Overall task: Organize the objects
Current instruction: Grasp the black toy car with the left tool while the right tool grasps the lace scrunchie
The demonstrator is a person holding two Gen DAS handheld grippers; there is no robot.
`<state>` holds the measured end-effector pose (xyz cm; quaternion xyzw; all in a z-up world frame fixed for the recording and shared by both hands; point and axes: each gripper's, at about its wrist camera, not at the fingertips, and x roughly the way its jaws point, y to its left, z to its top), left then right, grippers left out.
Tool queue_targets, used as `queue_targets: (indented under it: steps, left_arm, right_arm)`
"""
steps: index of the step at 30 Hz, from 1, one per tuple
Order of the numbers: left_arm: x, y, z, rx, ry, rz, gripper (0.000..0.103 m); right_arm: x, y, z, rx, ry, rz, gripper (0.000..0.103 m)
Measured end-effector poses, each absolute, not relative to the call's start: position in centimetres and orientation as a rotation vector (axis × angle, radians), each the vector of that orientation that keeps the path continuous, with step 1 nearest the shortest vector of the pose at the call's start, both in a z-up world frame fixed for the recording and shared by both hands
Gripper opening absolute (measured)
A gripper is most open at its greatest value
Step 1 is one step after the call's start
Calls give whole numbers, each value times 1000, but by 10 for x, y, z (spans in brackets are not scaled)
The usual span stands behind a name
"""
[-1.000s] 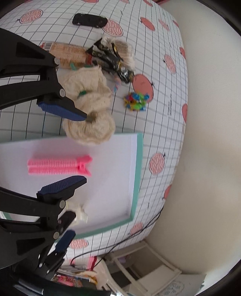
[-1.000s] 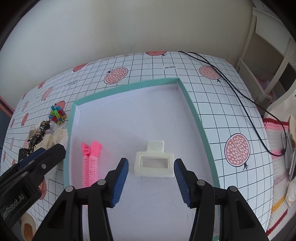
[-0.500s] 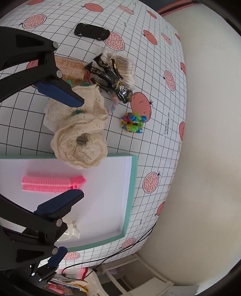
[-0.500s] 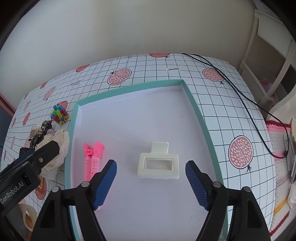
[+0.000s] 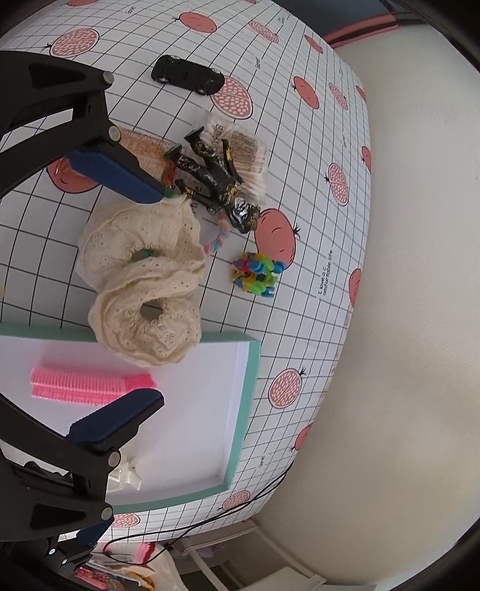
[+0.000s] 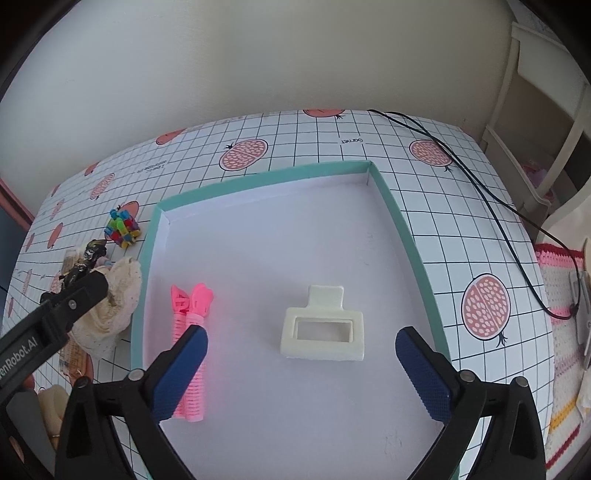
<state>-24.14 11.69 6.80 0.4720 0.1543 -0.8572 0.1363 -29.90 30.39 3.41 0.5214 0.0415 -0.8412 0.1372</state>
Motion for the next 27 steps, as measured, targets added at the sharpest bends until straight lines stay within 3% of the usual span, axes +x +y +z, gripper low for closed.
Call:
queue_targets:
  steps: [14, 27]
  left_arm:
    - [-241, 108, 70, 1373, 525, -2484, 100]
    - [-234, 42, 115, 1278, 652, -2478, 100]
  right_arm:
    - [-298, 304, 36, 1499, 132, -2453, 103]
    - [-284, 273, 96, 1270, 143, -2501, 103]
